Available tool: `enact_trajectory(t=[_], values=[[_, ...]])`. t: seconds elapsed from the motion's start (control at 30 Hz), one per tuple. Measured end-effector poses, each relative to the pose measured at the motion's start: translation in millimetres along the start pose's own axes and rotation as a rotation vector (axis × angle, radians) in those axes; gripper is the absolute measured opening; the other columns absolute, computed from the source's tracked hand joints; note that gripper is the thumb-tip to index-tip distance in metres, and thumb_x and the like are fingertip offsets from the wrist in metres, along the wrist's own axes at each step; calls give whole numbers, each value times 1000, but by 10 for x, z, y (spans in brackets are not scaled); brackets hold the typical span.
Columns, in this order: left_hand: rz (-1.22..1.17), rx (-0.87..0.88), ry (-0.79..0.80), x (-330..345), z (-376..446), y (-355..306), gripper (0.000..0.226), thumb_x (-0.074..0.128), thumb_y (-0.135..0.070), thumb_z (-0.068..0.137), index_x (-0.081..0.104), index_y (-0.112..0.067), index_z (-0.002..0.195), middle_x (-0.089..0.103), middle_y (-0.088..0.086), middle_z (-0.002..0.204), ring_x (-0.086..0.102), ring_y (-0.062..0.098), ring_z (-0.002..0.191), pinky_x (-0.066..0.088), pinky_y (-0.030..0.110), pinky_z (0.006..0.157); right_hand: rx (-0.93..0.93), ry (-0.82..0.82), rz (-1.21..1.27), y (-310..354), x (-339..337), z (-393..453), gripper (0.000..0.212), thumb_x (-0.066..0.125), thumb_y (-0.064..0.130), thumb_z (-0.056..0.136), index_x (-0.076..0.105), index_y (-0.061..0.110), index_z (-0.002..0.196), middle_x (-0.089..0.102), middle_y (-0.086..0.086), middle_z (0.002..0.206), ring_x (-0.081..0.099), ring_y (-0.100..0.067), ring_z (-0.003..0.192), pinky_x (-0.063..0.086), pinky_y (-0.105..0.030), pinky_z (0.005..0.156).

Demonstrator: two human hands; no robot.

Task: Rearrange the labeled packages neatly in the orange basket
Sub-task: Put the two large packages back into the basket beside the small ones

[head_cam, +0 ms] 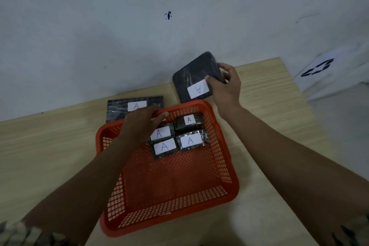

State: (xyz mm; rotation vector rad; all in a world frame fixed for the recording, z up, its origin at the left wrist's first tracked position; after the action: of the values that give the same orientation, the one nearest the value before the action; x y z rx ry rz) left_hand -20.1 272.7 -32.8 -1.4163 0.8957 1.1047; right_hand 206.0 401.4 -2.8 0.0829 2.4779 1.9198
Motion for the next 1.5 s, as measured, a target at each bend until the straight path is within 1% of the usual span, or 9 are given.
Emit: enact_trajectory(t=[0.1, 0.27, 0.4, 0.5, 0.73, 0.83, 1.03, 1.27, 1.5], values=[[-15, 0, 23, -6, -2, 12, 67, 26, -72, 86, 65, -22, 106, 72, -1, 86, 66, 16, 70, 58, 36, 65, -95, -4, 38, 278, -51, -83, 51, 75, 7, 80, 61, 32, 122, 67, -4, 105, 69, -13, 90, 61, -28, 76], [-78, -11, 20, -85, -78, 51, 53, 39, -62, 92, 67, -20, 106, 73, 0, 90, 66, 16, 75, 58, 36, 69, -171, 8, 206, 650, -53, -341, 43, 79, 7, 83, 60, 17, 120, 67, -2, 103, 67, -5, 85, 56, -21, 75], [-82, -49, 47, -120, -183, 209, 47, 40, -55, 94, 67, -17, 99, 65, -3, 77, 60, 12, 65, 54, 32, 65, -117, 181, 152, 651, 37, -543, 40, 79, 13, 83, 60, 25, 117, 66, -3, 114, 68, -21, 103, 60, -41, 85], [-115, -55, 82, -127, -217, 239, 36, 44, -44, 95, 65, -15, 98, 67, 0, 80, 61, 14, 67, 55, 34, 70, 61, 402, 125, 506, 148, -741, 46, 82, 7, 78, 62, 10, 119, 71, -12, 110, 72, -28, 93, 60, -37, 76], [-58, -31, 34, -127, -204, 267, 42, 41, -52, 97, 64, -17, 94, 60, -3, 71, 56, 12, 58, 44, 26, 54, 83, 846, -501, 160, 367, -1198, 34, 88, 16, 74, 74, 24, 103, 74, 8, 90, 73, -6, 81, 57, -21, 65], [-27, -31, 15, -88, -207, 279, 45, 38, -55, 96, 63, -17, 97, 59, -4, 73, 56, 13, 60, 45, 27, 57, 25, 919, -747, -59, 525, -1298, 53, 92, 28, 67, 63, 30, 111, 67, 9, 104, 66, -8, 96, 52, -24, 75], [-25, -40, -28, -52, -219, 311, 54, 30, -63, 93, 62, -20, 96, 62, -4, 77, 60, 16, 66, 54, 37, 69, -54, 1212, -1004, -551, 802, -1552, 46, 89, 26, 73, 66, 21, 112, 63, 6, 115, 60, -12, 104, 54, -32, 90], [-3, -35, -76, -47, -221, 307, 61, 24, -65, 92, 64, -19, 96, 67, -1, 77, 59, 15, 64, 52, 35, 70, -192, 1307, -1111, -898, 785, -1666, 39, 80, 32, 83, 72, 21, 120, 65, 8, 117, 56, -7, 101, 46, -22, 84], [-4, -27, -99, -28, -217, 321, 58, 27, -64, 94, 65, -19, 96, 68, -1, 78, 61, 15, 66, 53, 35, 72, -589, 1136, -1201, -770, 637, -1759, 46, 69, 42, 90, 64, 22, 131, 61, 0, 131, 52, -16, 117, 41, -29, 94]])
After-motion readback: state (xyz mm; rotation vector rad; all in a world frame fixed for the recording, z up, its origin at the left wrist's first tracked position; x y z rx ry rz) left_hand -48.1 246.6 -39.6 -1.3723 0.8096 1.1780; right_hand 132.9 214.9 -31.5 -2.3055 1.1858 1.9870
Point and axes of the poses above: each hand's wrist, its own z-axis towards the middle knuckle, its own x-axis out of the palm, y = z × x, the point moved 8 cm from there along z, towards the middle knuckle
